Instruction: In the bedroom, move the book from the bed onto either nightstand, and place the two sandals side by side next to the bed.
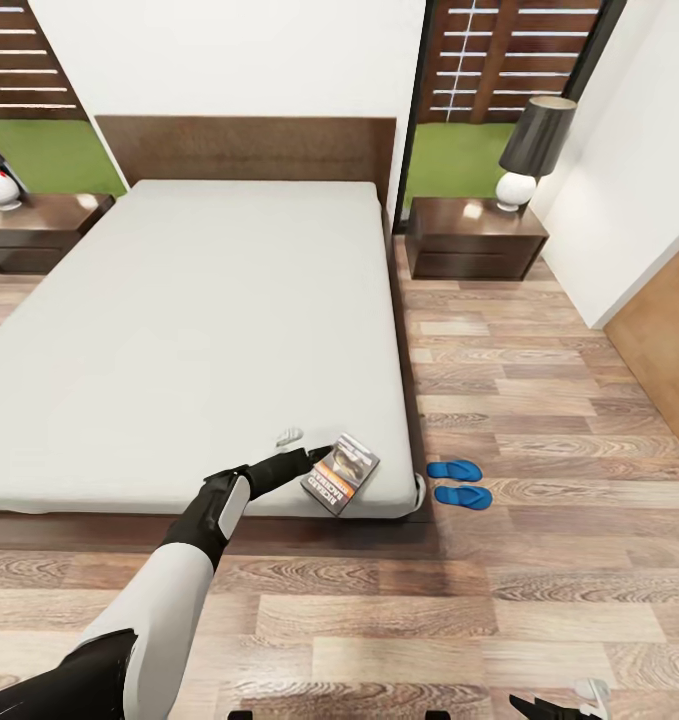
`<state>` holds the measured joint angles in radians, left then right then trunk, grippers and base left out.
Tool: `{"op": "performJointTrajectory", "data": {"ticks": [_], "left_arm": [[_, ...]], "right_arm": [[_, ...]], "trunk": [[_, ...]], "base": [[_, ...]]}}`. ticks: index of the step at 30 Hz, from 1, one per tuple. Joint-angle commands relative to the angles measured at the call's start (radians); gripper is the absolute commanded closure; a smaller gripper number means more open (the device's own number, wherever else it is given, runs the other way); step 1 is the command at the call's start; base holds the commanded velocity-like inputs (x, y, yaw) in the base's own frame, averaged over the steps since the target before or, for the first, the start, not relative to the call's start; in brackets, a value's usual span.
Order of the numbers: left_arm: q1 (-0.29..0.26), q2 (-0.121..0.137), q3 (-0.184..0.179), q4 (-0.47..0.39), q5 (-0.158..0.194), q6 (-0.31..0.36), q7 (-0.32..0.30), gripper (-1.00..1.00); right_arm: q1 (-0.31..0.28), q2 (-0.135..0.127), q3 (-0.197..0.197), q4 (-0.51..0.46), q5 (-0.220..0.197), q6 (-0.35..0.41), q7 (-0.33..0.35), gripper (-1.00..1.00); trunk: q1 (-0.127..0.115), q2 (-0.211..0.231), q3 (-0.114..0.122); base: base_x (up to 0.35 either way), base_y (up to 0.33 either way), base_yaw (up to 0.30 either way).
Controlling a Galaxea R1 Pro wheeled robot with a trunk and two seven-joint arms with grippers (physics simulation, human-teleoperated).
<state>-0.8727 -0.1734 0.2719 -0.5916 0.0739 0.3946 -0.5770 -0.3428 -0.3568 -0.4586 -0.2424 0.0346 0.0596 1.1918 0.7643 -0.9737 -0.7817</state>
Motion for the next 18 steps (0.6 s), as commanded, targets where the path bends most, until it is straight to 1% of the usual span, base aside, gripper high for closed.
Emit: {"op": "performJointTrajectory", "data": {"ticks": [1,2,4,5,9,13,15,18], "left_arm": [[0.0,-0.001,0.006,0.0,0.005,0.01,-0.03,-1.0],[0.0,-0.001,0.006,0.0,0.005,0.011,-0.047,-1.0],[0.0,-0.001,0.004,0.0,0.005,0.029,-0.146,-1.0],[0.0,-0.001,0.003,0.001,0.004,0.036,-0.166,-1.0],[0.0,-0.001,0.0,0.007,-0.001,0.047,-0.194,-1.0],[0.0,-0.001,0.0,0.008,-0.002,0.051,-0.203,-1.0],[0.003,0.01,0.0,0.011,-0.002,0.059,-0.205,-1.0],[0.021,0.057,0.0,0.048,-0.005,0.088,-0.221,-1.0]], "right_arm": [[-0.001,0.0,-0.006,0.0,0.004,0.006,0.005,-1.0],[-0.001,0.0,-0.006,0.0,0.004,0.006,0.005,-1.0],[-0.001,0.001,-0.006,0.0,0.004,0.006,0.005,-1.0],[-0.001,0.0,-0.006,0.0,0.004,0.006,0.005,-1.0],[0.0,0.0,-0.007,0.0,0.004,0.006,0.005,-1.0],[0.0,0.0,-0.007,0.0,0.004,0.006,0.005,-1.0],[-0.001,-0.001,-0.007,0.0,0.004,0.006,0.005,-1.0],[-0.001,-0.001,-0.008,0.0,0.004,0.006,0.005,-1.0]], "trunk": [[-0.004,0.007,0.003],[-0.008,0.014,0.006],[-0.015,0.028,0.012],[-0.019,0.035,0.015],[-0.035,0.063,0.028],[-0.05,0.091,0.04],[-0.058,0.105,0.046],[-0.069,0.126,0.056]], "base": [[0.0,0.0,0.0],[0.0,0.0,0.0],[0.0,0.0,0.0],[0.0,0.0,0.0],[0.0,0.0,0.0],[0.0,0.0,0.0],[0.0,0.0,0.0],[0.0,0.0,0.0]]}}
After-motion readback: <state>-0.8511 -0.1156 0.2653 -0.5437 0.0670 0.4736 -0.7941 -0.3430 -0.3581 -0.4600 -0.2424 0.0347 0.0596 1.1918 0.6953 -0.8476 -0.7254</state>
